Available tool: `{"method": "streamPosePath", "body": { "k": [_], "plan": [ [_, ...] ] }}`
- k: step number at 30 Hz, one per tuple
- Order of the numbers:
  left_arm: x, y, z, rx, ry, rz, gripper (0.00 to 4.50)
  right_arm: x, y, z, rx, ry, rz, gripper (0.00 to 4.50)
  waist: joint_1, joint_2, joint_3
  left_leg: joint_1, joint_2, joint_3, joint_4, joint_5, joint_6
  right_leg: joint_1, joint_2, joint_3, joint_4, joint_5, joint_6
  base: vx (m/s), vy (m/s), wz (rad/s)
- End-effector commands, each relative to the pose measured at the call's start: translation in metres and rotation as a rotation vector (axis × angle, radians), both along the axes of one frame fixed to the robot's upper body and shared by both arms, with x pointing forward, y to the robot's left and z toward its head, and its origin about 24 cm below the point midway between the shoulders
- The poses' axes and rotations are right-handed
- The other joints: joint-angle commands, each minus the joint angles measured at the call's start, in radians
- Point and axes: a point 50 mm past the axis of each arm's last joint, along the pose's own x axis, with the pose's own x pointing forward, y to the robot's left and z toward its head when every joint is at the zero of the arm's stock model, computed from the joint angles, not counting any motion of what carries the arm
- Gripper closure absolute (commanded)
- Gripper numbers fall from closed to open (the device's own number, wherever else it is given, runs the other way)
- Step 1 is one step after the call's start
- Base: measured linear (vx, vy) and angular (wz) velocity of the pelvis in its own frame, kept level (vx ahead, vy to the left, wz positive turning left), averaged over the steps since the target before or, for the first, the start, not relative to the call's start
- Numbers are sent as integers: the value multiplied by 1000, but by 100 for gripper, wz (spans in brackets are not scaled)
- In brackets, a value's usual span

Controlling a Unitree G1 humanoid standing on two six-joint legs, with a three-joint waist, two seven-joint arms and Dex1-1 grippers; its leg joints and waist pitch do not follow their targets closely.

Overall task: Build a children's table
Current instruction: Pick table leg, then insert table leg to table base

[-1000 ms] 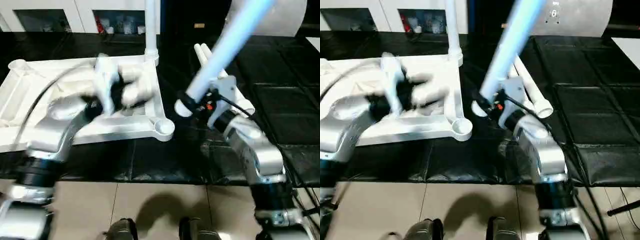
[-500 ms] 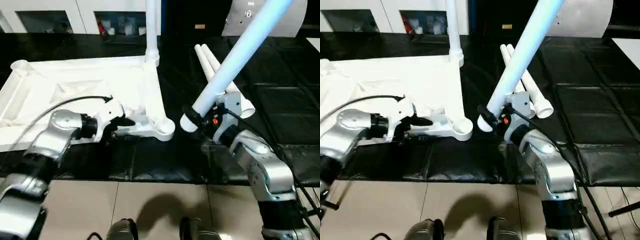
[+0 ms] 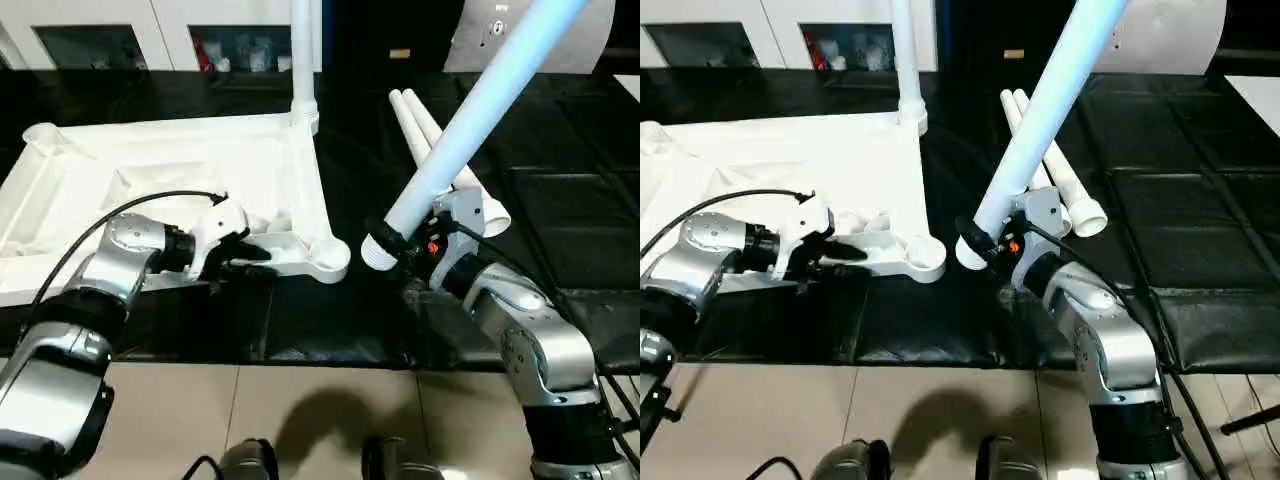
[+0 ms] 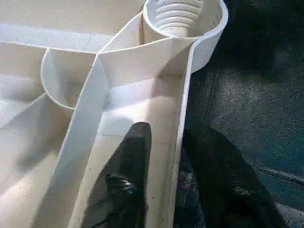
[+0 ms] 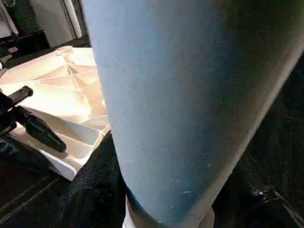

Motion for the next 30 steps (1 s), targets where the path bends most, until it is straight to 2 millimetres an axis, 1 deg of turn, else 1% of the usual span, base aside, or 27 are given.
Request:
{"method": "streamPosePath", "body": {
  "k": [1,3,5,6,7,9,10,11,12,13,14,15,17,18,19,21,22,23,24,25,26,27,28,29,30],
  "plan": [
    [1,3,2,13,-10,-6,328,-4,4,6,7,-16,36,259,5,8,-103,28,16,-8,-66,-284,-1,70,-69,44,-86,-364,-186,0,0,0],
    [1,4,1,13,-8,-6,351,-4,5,6,6,-15,40,259,5,9,-102,27,15,-8,-67,-282,1,70,-67,42,-87,-368,-180,0,0,0],
    [1,5,-2,20,-3,-1,361,-4,6,6,2,-15,53,259,4,7,-103,27,16,-8,-67,-285,2,70,-67,42,-88,-366,-177,0,0,0],
    [1,5,-2,19,-2,0,381,-4,6,6,2,-15,55,259,4,8,-103,27,15,-9,-67,-284,2,70,-68,42,-87,-368,-176,0,0,0],
    [1,5,-2,19,-1,-1,388,-4,6,7,2,-15,57,259,4,9,-102,29,17,-8,-68,-287,1,68,-69,43,-88,-373,-179,0,0,0],
    [1,5,-3,29,-4,-5,394,-4,6,8,3,-16,58,259,5,4,-102,28,16,-8,-67,-283,3,69,-69,43,-88,-375,-178,0,0,0],
    [1,5,-4,36,-4,-9,415,-4,6,8,4,-16,59,259,5,5,-102,28,17,-8,-67,-280,4,69,-70,43,-88,-375,-177,0,0,0],
    [1,5,-4,42,-8,-11,424,-3,6,9,4,-16,61,259,4,3,-102,27,18,-9,-68,-276,3,69,-69,43,-87,-368,-177,0,0,0],
    [1,4,-4,42,-9,-11,428,-3,7,9,4,-16,62,259,4,4,-102,27,18,-8,-68,-277,4,68,-69,44,-87,-368,-177,0,0,0],
    [1,4,-5,41,-11,-12,432,-3,7,9,4,-16,63,259,4,5,-102,28,18,-8,-68,-278,5,68,-70,44,-87,-371,-178,0,0,0],
    [1,-1,-3,4,-16,-25,439,-2,8,10,-7,-14,68,259,4,2,-101,26,17,-8,-68,-274,6,70,-70,44,-86,-368,-180,0,0,0],
    [1,-3,-2,-12,-17,-29,446,-2,8,11,-13,-13,71,259,4,3,-101,26,17,-8,-68,-271,6,70,-70,44,-86,-366,-182,0,0,0],
    [0,-11,0,-64,-18,-36,446,-2,9,11,-40,-13,78,259,3,1,-102,25,20,-7,-67,-259,8,71,-71,45,-82,-344,-193,0,0,0],
    [-2,-21,3,-116,-31,-59,446,-1,10,12,-50,-5,72,259,3,5,-99,25,18,-6,-67,-262,11,68,-69,45,-85,-350,-191,0,0,0],
    [-3,-28,3,-139,-34,-67,449,0,11,12,-48,4,73,259,2,3,-100,25,19,-7,-67,-260,12,71,-71,45,-83,-349,-194,0,0,0],
    [-9,-39,1,-162,-41,-91,450,0,12,12,-42,21,87,259,2,1,-96,24,21,-7,-67,-254,15,69,-71,45,-83,-358,-194,0,0,0],
    [-9,-39,1,-163,-41,-93,450,0,12,12,-42,22,88,259,1,1,-96,25,20,-5,-67,-248,21,66,-68,45,-85,-358,-191,0,0,0],
    [-11,-43,0,-167,-45,-100,450,0,13,11,-44,26,93,259,2,3,-98,26,19,-5,-66,-247,23,66,-68,45,-84,-364,-185,0,0,0],
    [-15,-48,-2,-173,-54,-104,450,0,13,11,-55,33,101,259,2,3,-96,28,21,-5,-66,-251,23,63,-67,45,-85,-364,-185,0,0,0],
    [-17,-51,-3,-173,-58,-107,450,0,14,10,-63,39,105,259,1,4,-93,26,21,-4,-68,-257,25,64,-66,45,-86,-370,-182,0,0,0],
    [-19,-53,-5,-168,-60,-110,450,1,14,10,-75,44,111,259,3,5,-94,28,21,-4,-67,-257,26,63,-66,44,-87,-374,-179,0,0,0],
    [-23,-55,-7,-155,-65,-114,450,1,15,9,-89,50,123,259,3,10,-92,26,20,-6,-68,-267,24,63,-67,43,-86,-389,-172,0,0,0],
    [-25,-55,-8,-144,-70,-112,450,1,15,8,-101,57,135,259,1,4,-91,26,20,-7,-70,-275,23,64,-65,42,-88,-403,-161,0,0,0],
    [-28,-54,-8,-128,-75,-102,450,1,16,8,-113,65,150,259,-1,2,-90,26,18,-6,-69,-280,25,63,-66,43,-90,-431,-147,0,0,0],
    [-29,-54,-8,-126,-73,-98,450,1,16,7,-116,68,156,259,-3,4,-90,26,17,-6,-69,-280,25,62,-66,43,-91,-447,-142,0,0,0]
  ]
}}
